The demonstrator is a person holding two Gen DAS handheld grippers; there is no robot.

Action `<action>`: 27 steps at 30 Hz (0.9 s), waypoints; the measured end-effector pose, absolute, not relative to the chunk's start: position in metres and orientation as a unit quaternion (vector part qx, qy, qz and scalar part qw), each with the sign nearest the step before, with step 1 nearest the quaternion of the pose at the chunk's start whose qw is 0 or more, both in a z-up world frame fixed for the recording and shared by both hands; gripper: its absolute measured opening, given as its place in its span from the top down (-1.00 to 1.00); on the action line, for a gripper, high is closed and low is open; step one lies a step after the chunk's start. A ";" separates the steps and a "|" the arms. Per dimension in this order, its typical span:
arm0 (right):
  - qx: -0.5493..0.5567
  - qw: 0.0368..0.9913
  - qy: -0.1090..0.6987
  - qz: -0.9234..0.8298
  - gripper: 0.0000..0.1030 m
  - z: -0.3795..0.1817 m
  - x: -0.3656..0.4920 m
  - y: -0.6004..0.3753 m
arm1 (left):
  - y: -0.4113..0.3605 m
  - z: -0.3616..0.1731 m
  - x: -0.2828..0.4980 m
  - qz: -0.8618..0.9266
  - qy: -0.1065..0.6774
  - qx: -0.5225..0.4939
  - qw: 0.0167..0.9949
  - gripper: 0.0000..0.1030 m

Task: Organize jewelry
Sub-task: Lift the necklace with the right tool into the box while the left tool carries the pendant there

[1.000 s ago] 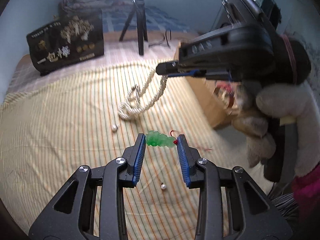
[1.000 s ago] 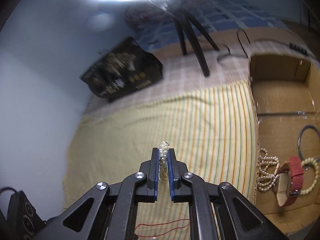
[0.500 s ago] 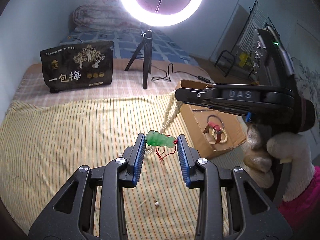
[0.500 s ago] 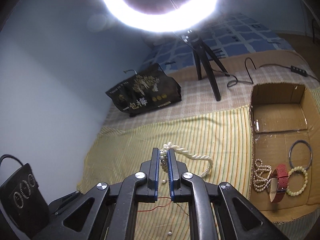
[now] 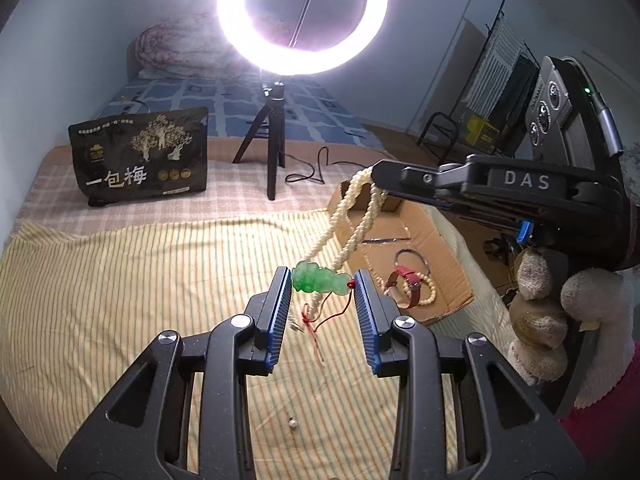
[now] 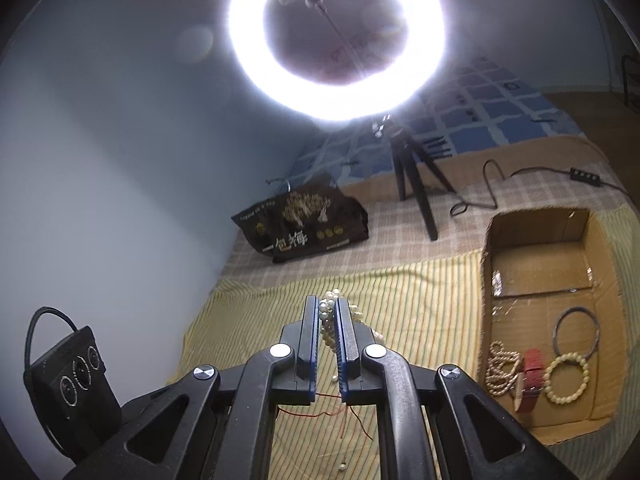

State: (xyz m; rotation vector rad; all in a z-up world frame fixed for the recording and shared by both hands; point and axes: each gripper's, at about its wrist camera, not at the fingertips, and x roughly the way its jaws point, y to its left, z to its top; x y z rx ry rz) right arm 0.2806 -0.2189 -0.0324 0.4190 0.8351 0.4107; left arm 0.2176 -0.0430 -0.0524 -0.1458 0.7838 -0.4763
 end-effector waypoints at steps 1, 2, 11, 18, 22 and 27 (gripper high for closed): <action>0.203 0.875 0.394 0.195 0.90 -0.028 0.280 -0.223 | -0.045 -0.051 0.218 -0.232 0.376 -0.071 0.894 0.38; 0.204 0.877 0.389 0.193 0.90 -0.024 0.280 -0.228 | -0.048 -0.049 0.218 -0.234 0.374 -0.072 0.894 0.38; 0.199 0.900 0.350 0.165 0.90 0.007 0.280 -0.270 | -0.077 -0.034 0.223 -0.258 0.358 -0.069 0.895 0.38; 0.212 0.913 0.324 0.131 0.90 0.017 0.288 -0.313 | -0.108 -0.028 0.234 -0.278 0.349 -0.074 0.892 0.38; 0.216 0.915 0.321 0.113 0.90 0.015 0.293 -0.331 | -0.127 -0.028 0.239 -0.290 0.347 -0.075 0.889 0.38; 0.220 0.914 0.328 0.096 0.90 0.005 0.300 -0.348 | -0.147 -0.027 0.248 -0.301 0.342 -0.082 0.886 0.38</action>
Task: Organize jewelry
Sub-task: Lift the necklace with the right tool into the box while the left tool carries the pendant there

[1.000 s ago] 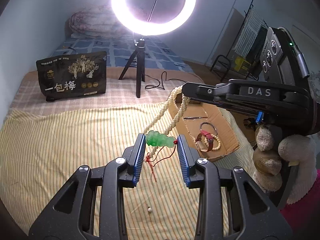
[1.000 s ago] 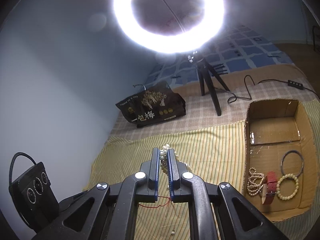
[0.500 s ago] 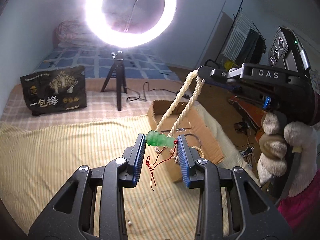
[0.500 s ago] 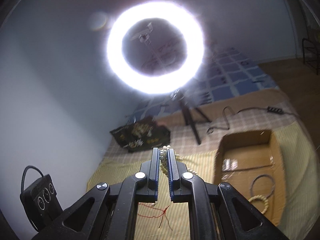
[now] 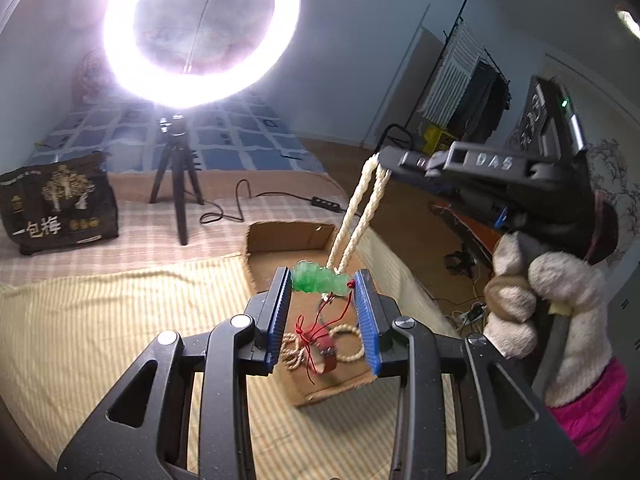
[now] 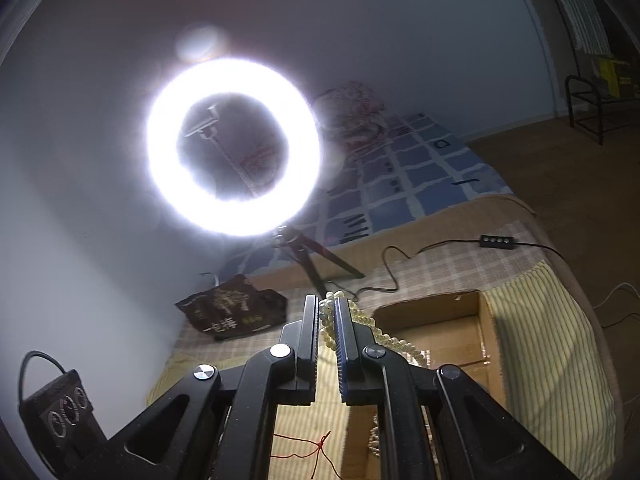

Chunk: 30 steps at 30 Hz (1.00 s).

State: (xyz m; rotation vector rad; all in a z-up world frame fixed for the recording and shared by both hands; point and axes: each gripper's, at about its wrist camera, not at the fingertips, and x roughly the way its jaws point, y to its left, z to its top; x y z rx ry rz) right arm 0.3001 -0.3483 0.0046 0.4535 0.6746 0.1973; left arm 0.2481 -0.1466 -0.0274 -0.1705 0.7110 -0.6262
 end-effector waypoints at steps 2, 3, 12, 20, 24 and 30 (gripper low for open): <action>0.223 0.912 0.332 0.089 0.90 -0.002 0.303 -0.356 | -0.152 -0.027 0.253 -0.301 0.339 -0.084 0.887 0.38; 0.226 0.911 0.335 0.086 0.90 -0.005 0.305 -0.360 | -0.154 -0.027 0.255 -0.300 0.338 -0.085 0.888 0.38; 0.237 0.902 0.354 0.065 0.90 -0.032 0.316 -0.384 | -0.166 -0.038 0.285 -0.291 0.338 -0.105 0.889 0.38; 0.240 0.893 0.378 0.045 0.90 -0.060 0.327 -0.400 | -0.185 -0.051 0.301 -0.285 0.342 -0.083 0.892 0.38; 0.240 0.886 0.394 0.034 0.90 -0.077 0.331 -0.406 | -0.193 -0.057 0.307 -0.287 0.344 -0.073 0.891 0.38; 0.241 0.878 0.412 0.025 0.90 -0.095 0.334 -0.413 | -0.202 -0.069 0.316 -0.288 0.358 -0.066 0.886 0.38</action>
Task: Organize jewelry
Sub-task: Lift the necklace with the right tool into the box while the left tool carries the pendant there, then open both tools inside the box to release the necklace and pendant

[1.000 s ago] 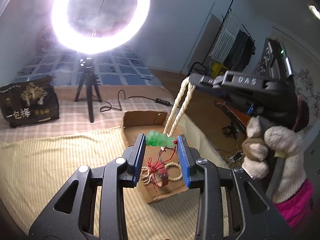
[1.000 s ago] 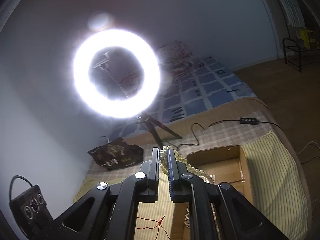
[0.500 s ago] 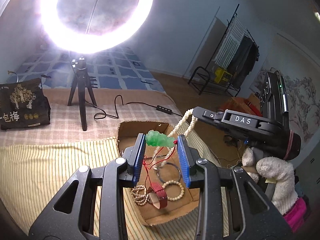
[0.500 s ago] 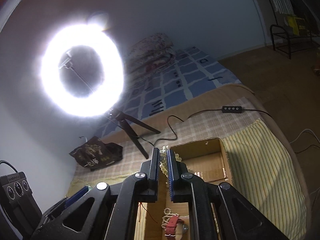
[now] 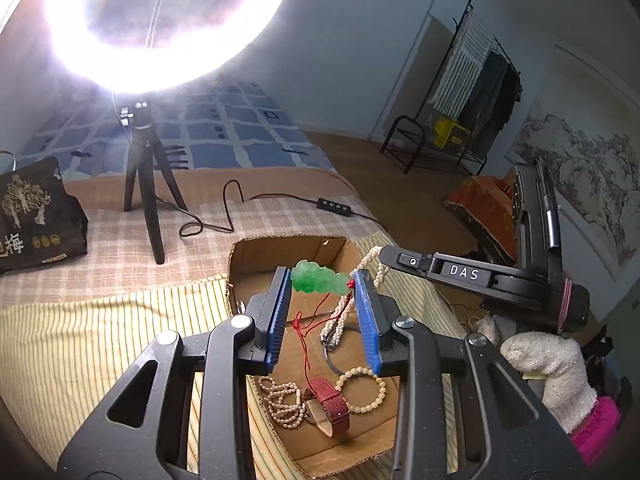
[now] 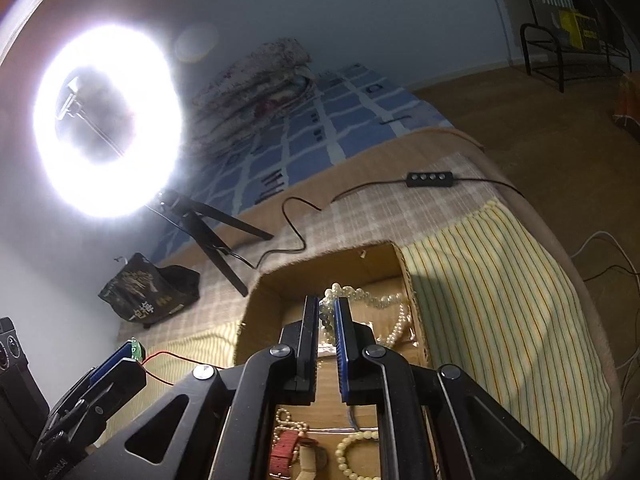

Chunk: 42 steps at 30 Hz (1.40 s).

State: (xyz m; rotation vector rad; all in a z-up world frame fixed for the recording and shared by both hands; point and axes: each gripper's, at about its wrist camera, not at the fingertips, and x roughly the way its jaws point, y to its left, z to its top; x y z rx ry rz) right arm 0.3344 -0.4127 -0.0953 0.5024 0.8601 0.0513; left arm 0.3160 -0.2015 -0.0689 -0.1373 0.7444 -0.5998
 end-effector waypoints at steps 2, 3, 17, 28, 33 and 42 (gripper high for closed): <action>0.242 0.876 0.416 0.024 0.89 -0.099 0.335 -0.414 | -0.205 -0.072 0.317 -0.290 0.362 -0.062 0.884 0.37; 0.241 0.876 0.418 0.023 0.84 -0.101 0.335 -0.414 | -0.206 -0.074 0.318 -0.290 0.365 -0.059 0.883 0.37; 0.218 0.879 0.424 0.020 0.34 -0.100 0.334 -0.404 | -0.200 -0.077 0.312 -0.276 0.375 -0.051 0.883 0.37; 0.215 0.883 0.418 0.016 -0.08 -0.085 0.323 -0.396 | -0.191 -0.074 0.309 -0.271 0.388 -0.060 0.879 -0.04; 0.208 0.884 0.418 0.008 -0.09 -0.079 0.317 -0.397 | -0.181 -0.069 0.304 -0.266 0.384 -0.057 0.882 -0.04; 0.211 0.889 0.407 -0.008 -0.25 -0.061 0.295 -0.400 | -0.141 -0.057 0.288 -0.238 0.374 -0.048 0.895 -0.04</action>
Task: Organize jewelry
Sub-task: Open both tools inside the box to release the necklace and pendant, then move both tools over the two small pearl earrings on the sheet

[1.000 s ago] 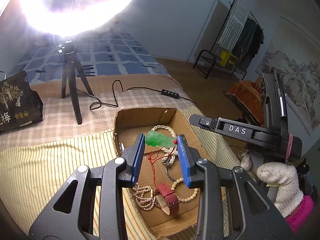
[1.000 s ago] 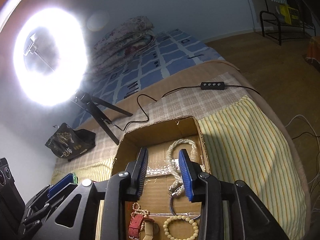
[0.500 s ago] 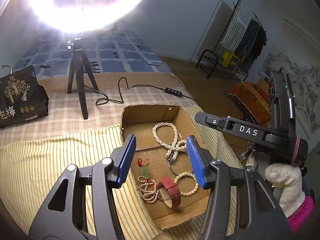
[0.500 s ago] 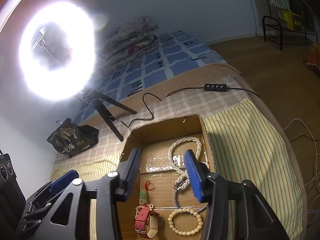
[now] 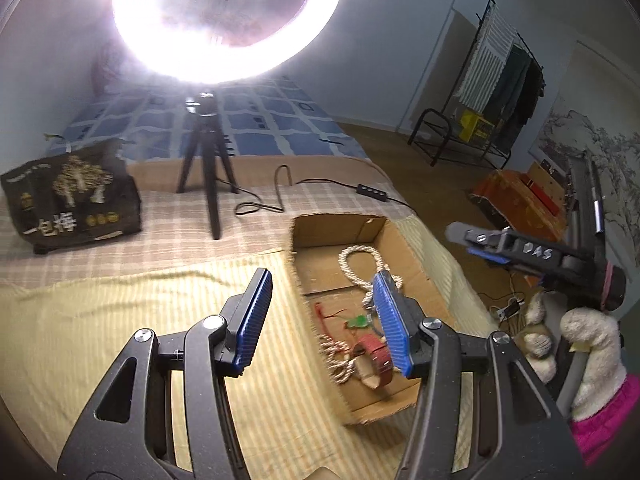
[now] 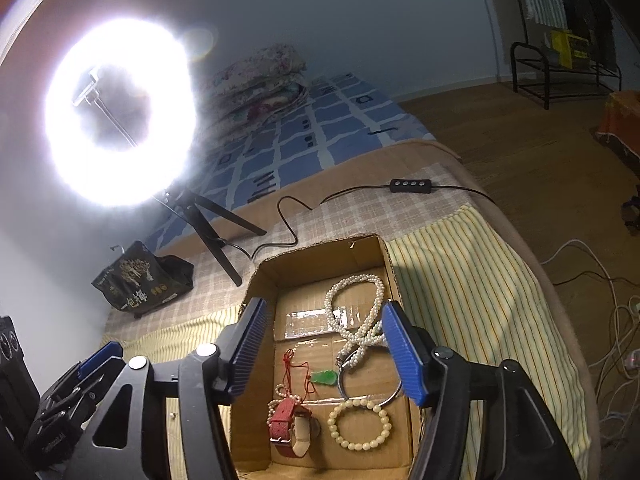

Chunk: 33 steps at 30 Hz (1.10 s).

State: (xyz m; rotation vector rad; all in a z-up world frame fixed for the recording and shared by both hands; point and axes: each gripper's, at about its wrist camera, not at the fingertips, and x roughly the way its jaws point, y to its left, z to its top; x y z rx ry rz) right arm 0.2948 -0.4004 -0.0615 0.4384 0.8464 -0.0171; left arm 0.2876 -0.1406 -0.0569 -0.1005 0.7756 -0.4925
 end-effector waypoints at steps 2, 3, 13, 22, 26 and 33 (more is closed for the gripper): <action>0.214 0.889 0.406 -0.006 -0.26 -0.059 0.289 -0.398 | -0.131 -0.054 0.282 -0.231 0.371 -0.040 0.899 -0.04; 0.211 0.889 0.406 -0.005 -0.29 -0.059 0.285 -0.395 | -0.124 -0.052 0.279 -0.226 0.369 -0.035 0.901 -0.04; 0.150 0.894 0.422 0.026 -0.44 -0.061 0.243 -0.341 | -0.050 -0.041 0.261 -0.183 0.359 -0.012 0.915 -0.04; 0.076 0.901 0.414 0.108 -0.65 -0.066 0.203 -0.265 | -0.001 -0.063 0.256 -0.155 0.389 -0.026 0.908 -0.04; 0.042 0.895 0.419 0.150 -0.65 -0.077 0.188 -0.226 | 0.005 -0.083 0.257 -0.154 0.414 -0.025 0.897 -0.04; -0.014 0.867 0.461 0.190 -0.65 -0.111 0.173 -0.177 | 0.013 -0.110 0.258 -0.150 0.446 -0.031 0.882 0.03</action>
